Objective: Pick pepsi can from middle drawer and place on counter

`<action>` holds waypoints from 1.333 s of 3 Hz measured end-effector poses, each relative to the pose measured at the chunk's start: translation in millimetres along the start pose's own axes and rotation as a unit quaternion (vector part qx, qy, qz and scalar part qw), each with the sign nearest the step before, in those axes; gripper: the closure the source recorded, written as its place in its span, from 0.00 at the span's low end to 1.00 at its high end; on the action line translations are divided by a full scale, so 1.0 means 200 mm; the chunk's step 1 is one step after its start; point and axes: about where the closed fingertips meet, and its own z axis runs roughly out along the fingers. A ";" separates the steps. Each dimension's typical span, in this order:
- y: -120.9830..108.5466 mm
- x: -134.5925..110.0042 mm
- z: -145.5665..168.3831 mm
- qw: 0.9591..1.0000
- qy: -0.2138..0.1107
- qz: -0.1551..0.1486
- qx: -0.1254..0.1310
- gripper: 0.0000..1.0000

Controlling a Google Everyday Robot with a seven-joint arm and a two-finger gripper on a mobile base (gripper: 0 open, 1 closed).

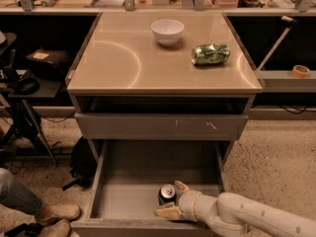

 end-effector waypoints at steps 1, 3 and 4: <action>0.00 0.00 0.00 1.000 0.000 0.000 0.000 0.42; -0.01 -0.01 -0.02 1.000 0.000 -0.004 0.002 0.88; -0.07 -0.17 -0.18 0.999 -0.017 -0.029 0.009 1.00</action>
Offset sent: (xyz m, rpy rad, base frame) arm 0.0000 0.0000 0.0000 0.0000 0.0000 0.0000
